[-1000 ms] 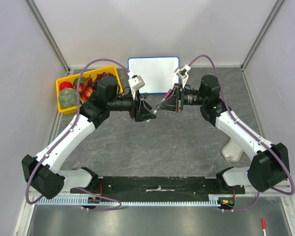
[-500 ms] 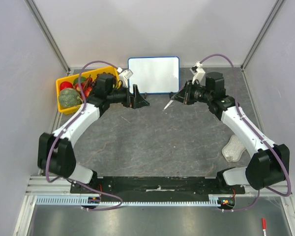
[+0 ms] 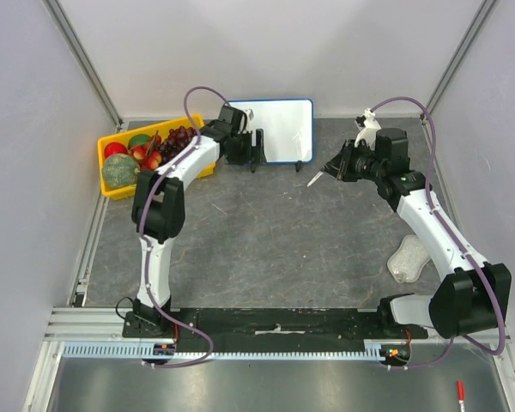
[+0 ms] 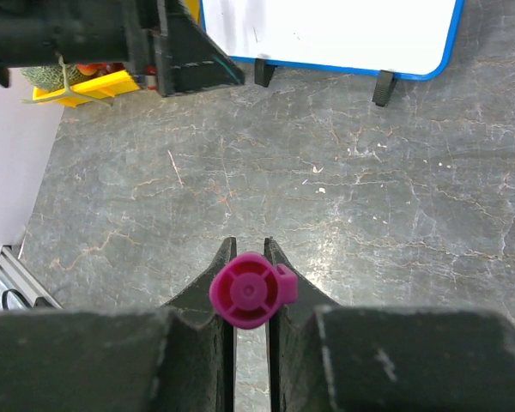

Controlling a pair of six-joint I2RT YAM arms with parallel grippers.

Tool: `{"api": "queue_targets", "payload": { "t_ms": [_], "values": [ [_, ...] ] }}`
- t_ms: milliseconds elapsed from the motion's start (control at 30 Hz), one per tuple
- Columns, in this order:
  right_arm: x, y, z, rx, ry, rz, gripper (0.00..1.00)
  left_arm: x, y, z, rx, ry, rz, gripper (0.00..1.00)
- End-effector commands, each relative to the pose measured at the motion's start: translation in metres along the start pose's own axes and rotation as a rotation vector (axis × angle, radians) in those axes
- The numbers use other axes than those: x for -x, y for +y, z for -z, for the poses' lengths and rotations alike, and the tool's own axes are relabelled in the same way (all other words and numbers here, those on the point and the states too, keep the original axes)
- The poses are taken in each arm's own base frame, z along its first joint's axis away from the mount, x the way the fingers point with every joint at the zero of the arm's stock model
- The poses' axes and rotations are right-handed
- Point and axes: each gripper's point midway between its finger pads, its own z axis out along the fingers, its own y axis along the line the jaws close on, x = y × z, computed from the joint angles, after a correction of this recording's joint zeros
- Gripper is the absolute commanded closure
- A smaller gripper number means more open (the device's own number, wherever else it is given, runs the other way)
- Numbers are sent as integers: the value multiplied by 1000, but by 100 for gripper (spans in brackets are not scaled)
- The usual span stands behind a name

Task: Write a sentence on the whiteboard
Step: Move the whiteboard stand to the center of the board.

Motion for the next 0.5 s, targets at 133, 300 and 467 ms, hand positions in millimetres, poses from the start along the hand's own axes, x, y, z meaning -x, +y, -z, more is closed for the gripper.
{"api": "queue_targets", "payload": {
  "t_ms": [133,300,467],
  "values": [
    [7,-6,6,-31,-27,38,100,-19,19,-46,206,82,-101,23],
    [6,-8,7,-39,-27,36,100,-26,36,-66,309,109,-137,26],
    [6,-10,9,-46,-29,38,100,-30,49,-76,356,122,-145,36]
  ]
}}
